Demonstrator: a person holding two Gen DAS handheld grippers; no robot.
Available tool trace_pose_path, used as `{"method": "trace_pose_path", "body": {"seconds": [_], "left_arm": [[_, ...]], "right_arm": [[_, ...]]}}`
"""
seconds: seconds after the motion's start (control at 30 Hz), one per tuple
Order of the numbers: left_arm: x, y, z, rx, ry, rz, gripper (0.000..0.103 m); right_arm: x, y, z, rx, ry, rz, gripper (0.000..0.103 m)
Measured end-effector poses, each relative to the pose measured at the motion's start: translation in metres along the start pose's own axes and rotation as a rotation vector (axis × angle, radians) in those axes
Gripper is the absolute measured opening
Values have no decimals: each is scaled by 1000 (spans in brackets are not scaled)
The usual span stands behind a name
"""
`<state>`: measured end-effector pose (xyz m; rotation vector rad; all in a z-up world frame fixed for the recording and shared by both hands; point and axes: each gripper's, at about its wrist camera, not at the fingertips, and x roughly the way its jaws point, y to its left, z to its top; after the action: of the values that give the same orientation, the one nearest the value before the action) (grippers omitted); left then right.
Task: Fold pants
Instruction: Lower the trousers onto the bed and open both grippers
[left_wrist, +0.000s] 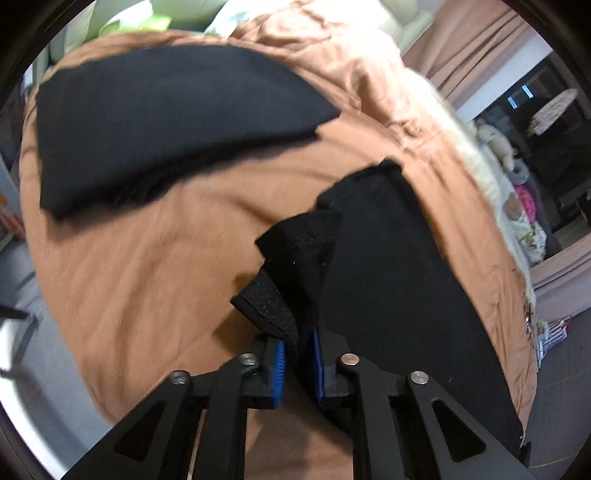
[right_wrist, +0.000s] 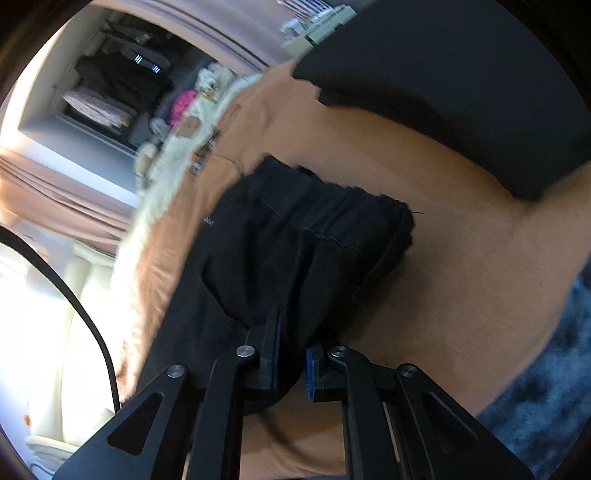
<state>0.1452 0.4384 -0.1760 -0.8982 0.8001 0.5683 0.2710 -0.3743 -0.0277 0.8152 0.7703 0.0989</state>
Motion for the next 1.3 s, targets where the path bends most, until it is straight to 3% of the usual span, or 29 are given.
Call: {"method": "trace_pose_path", "body": {"seconds": [0.07,0.1,0.13,0.23,0.6,0.83,1.03,1.13,1.3], "left_arm": [[-6,3,-4,11,6,-8,29],[-10,5,-4,12,6,-11,36],[-14,8,-5,10,4,-19,38],[-29,17,-4,-11,-12,-23,38],[-43,23,3,-76,-42,-149,42],[-23,17,1,-87,-8,-146,42],[-4,16,-1,-124,37,-161,43],[8,12,-8,-127,64,-179,51],[11,1,-11,-116,27,-223,73]], "right_arm": [[-7,8,-1,-32,0,-61,23],[-12,11,1,-38,-3,-76,36],[-18,15,2,-42,-14,-77,46],[-40,24,5,-64,-51,-88,55],[-68,61,4,-162,-94,-42,55],[-46,47,1,-177,-79,-2,55],[-23,60,1,-205,-43,19,55],[-9,68,3,-215,-19,26,55],[4,79,5,-224,7,28,55]]}}
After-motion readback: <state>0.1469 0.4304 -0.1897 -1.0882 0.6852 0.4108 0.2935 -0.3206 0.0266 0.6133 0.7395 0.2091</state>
